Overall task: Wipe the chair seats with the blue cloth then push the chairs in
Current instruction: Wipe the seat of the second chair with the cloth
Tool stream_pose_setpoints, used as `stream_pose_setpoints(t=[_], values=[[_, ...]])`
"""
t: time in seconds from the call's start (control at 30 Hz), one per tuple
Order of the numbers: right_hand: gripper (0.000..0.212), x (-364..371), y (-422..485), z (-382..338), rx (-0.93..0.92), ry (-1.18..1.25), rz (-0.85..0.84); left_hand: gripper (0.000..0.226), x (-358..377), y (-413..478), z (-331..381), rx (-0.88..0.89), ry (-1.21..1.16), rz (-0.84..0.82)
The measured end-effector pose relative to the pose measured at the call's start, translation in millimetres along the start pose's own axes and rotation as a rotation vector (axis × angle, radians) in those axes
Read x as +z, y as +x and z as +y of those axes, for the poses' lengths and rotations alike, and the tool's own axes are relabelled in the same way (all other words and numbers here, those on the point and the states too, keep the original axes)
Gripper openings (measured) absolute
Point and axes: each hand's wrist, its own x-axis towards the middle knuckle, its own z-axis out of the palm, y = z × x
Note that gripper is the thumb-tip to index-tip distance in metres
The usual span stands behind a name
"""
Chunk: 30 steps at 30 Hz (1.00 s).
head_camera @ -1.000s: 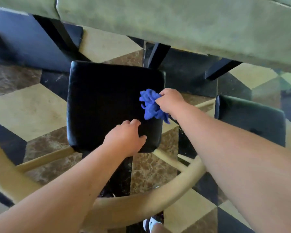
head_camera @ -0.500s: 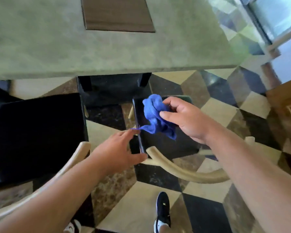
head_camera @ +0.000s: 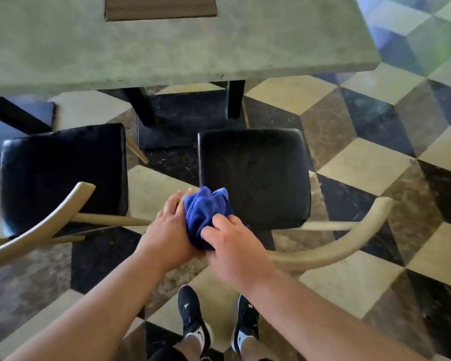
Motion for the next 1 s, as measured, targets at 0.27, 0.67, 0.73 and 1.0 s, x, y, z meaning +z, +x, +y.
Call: stream_pose_setpoints(t=[0.27,0.67,0.73,1.0], values=[[0.010,-28.8,-66.8,42.2,-0.069,-0.056,-0.108,0.095,5.7,12.0,49.8,-0.148,0.481,-0.088],[0.007,-96.5,-122.7,140.9,-0.201,-0.075,-0.242,0.028,35.5,2.6,97.2,0.114,0.580,-0.087],[0.007,-108.5,-124.3,162.0,-0.222,-0.124,-0.257,0.028,29.4,3.7,88.7,0.044,0.599,-0.089],[0.005,-121.9,-115.5,194.8,-0.202,-0.128,-0.253,0.026,21.3,13.0,124.4,-0.143,0.553,-0.246]])
